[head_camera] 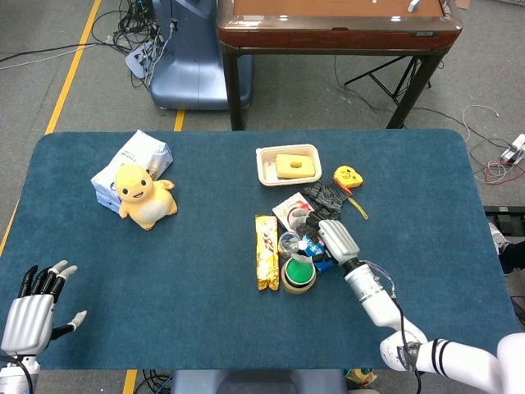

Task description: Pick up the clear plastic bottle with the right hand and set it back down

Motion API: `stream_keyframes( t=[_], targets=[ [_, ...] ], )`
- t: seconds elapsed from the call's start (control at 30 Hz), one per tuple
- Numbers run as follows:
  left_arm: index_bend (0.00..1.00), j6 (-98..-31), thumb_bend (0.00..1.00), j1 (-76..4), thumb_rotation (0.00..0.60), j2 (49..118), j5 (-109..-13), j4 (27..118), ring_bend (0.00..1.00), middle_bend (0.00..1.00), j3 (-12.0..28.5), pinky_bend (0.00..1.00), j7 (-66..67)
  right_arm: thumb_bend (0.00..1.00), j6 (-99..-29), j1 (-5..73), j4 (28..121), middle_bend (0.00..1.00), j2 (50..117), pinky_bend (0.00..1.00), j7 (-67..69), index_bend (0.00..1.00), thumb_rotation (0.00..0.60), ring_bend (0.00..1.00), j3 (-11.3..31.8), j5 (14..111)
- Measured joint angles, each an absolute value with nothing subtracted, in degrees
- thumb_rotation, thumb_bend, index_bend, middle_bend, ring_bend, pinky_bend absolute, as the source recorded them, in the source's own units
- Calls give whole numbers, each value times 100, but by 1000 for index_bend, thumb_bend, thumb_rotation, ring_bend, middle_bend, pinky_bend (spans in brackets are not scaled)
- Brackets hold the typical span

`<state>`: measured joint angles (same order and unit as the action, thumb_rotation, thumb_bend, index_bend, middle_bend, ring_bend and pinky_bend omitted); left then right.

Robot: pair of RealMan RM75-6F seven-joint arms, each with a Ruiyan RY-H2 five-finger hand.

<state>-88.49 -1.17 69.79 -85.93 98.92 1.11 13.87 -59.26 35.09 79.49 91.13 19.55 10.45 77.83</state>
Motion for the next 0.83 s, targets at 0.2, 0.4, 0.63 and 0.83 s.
stream_keyframes(
  t=[0.2, 0.4, 0.63, 0.83],
  targets=[
    [193, -8797, 201, -169, 600, 6972, -8568, 9873, 119, 122, 158, 0, 1373, 176, -6448, 3228, 8425, 153, 8578, 194, 1824, 257, 600, 156, 1062, 7898],
    [193, -8698, 201, -250, 600, 6979, -8528, 9830, 119, 122, 211, 0, 1356, 201, -7273, 2680, 8865, 176, 7926, 194, 932, 258, 600, 156, 965, 7919],
    [192, -8604, 201, -338, 600, 7006, -8502, 9801, 120, 122, 249, 0, 1373, 204, -8129, 1755, 9440, 199, 7091, 194, -244, 258, 600, 156, 679, 7747],
    [193, -8567, 201, -385, 600, 7023, -8506, 9808, 119, 122, 257, 0, 1399, 204, -8447, 1144, 9822, 205, 6622, 194, -492, 257, 600, 156, 372, 7588]
  ],
)
